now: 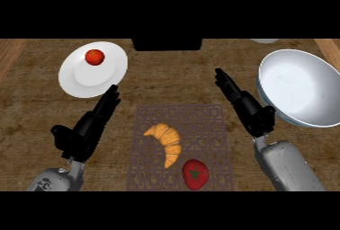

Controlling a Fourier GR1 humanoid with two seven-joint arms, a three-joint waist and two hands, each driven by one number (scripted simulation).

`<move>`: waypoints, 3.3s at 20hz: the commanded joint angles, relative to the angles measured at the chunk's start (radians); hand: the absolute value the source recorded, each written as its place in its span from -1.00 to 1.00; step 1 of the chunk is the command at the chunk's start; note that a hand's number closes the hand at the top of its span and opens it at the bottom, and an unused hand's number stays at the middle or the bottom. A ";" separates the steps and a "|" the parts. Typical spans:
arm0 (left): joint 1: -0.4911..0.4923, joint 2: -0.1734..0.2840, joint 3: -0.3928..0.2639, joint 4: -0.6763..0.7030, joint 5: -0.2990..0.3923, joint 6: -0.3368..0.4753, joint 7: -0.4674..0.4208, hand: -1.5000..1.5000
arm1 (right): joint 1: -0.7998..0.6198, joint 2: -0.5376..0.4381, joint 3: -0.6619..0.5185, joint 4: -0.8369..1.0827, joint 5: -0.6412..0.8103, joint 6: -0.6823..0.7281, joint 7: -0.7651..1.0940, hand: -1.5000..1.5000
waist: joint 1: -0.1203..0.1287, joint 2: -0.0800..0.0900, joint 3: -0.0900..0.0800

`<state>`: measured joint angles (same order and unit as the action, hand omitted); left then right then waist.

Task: Pick the croissant from the placemat and place it in the bowl

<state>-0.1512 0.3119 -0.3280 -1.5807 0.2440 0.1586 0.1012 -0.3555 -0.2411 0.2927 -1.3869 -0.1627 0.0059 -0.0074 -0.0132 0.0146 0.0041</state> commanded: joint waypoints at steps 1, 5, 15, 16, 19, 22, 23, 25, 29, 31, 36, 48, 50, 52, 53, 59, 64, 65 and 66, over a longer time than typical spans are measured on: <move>-0.021 -0.033 0.014 -0.043 -0.010 -0.010 0.052 0.00 | -0.013 0.012 -0.007 -0.032 0.069 -0.021 0.031 1.00 | 0.014 -0.016 -0.004; 0.013 -0.040 0.053 -0.021 0.072 -0.027 0.004 0.00 | -0.005 -0.003 0.184 -0.229 0.332 -0.171 0.085 1.00 | 0.002 -0.027 -0.007; 0.014 -0.102 0.020 0.038 0.079 -0.049 -0.008 0.00 | 0.112 0.081 0.488 -0.273 0.830 -0.395 0.256 -1.00 | 0.000 -0.021 -0.006; 0.066 -0.087 0.027 0.012 0.094 -0.066 -0.025 0.00 | 0.124 0.034 0.499 -0.328 0.890 -0.364 0.332 -1.00 | -0.001 -0.026 -0.007; 0.027 -0.069 0.060 0.026 0.122 -0.083 0.004 0.00 | 0.023 -0.002 0.497 -0.292 1.047 -0.234 0.530 -1.00 | -0.007 -0.031 -0.011; 0.014 -0.094 0.053 0.022 0.106 -0.049 0.016 0.00 | 0.007 0.027 0.526 -0.354 1.160 -0.103 0.741 -1.00 | -0.013 -0.031 -0.009; 0.002 -0.057 0.090 0.029 0.133 -0.094 0.006 0.00 | -0.028 0.068 0.528 -0.376 1.180 -0.038 0.823 -1.00 | -0.010 -0.031 -0.010; 0.031 -0.061 0.072 0.033 0.118 -0.089 0.005 0.00 | -0.041 0.141 0.570 -0.366 1.196 0.087 0.949 -1.00 | 0.002 -0.027 -0.009; -0.018 -0.114 0.042 0.059 0.093 -0.069 0.004 0.00 | -0.122 0.236 0.595 -0.364 1.117 0.283 1.170 -1.00 | 0.011 -0.019 -0.007; 0.019 -0.082 0.056 0.045 0.119 -0.121 -0.011 0.00 | -0.188 0.238 0.569 -0.332 1.024 0.325 1.248 -1.00 | 0.030 -0.017 -0.007; 0.020 -0.107 0.025 0.039 0.077 -0.094 -0.010 0.00 | -0.272 0.240 0.541 -0.210 0.880 0.277 1.332 -1.00 | 0.043 -0.014 -0.006; -0.003 -0.127 0.046 0.034 0.081 -0.088 0.019 0.00 | -0.305 0.240 0.529 -0.053 0.787 0.288 1.410 -1.00 | 0.026 -0.016 -0.005; -0.016 -0.109 0.067 0.025 0.089 -0.096 0.039 0.00 | -0.313 0.240 0.540 -0.031 0.760 0.293 1.412 -1.00 | 0.029 -0.016 -0.005; -0.006 -0.112 0.064 0.021 0.078 -0.096 0.027 0.00 | -0.313 0.240 0.546 -0.020 0.742 0.292 1.410 -1.00 | 0.028 -0.016 -0.005; -0.053 -0.128 0.068 0.036 0.084 -0.091 0.052 0.00 | -0.317 0.240 0.597 -0.018 0.746 0.241 1.421 -1.00 | 0.027 -0.016 -0.005; -0.007 -0.117 0.077 0.021 0.082 -0.112 0.040 0.00 | -0.362 0.240 0.628 0.066 0.726 0.192 1.398 -1.00 | 0.032 -0.015 -0.005; -0.019 -0.153 0.073 0.049 0.062 -0.101 0.019 0.00 | -0.374 0.240 0.638 0.121 0.722 0.158 1.381 -1.00 | 0.029 -0.014 -0.005; 0.004 -0.128 0.081 0.064 0.065 -0.137 -0.002 0.00 | -0.363 0.240 0.672 0.120 0.732 0.116 1.383 -1.00 | 0.031 -0.014 -0.005; 0.041 -0.114 0.092 0.014 0.079 -0.136 0.017 0.00 | -0.319 0.240 0.643 0.112 0.774 0.142 1.346 -1.00 | 0.023 -0.017 -0.004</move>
<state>-0.1424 0.1895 -0.2445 -1.5435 0.3188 0.0346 0.1148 -0.6975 -0.0219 0.9201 -1.2898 0.5804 0.1646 1.1806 0.0155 -0.0005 -0.0007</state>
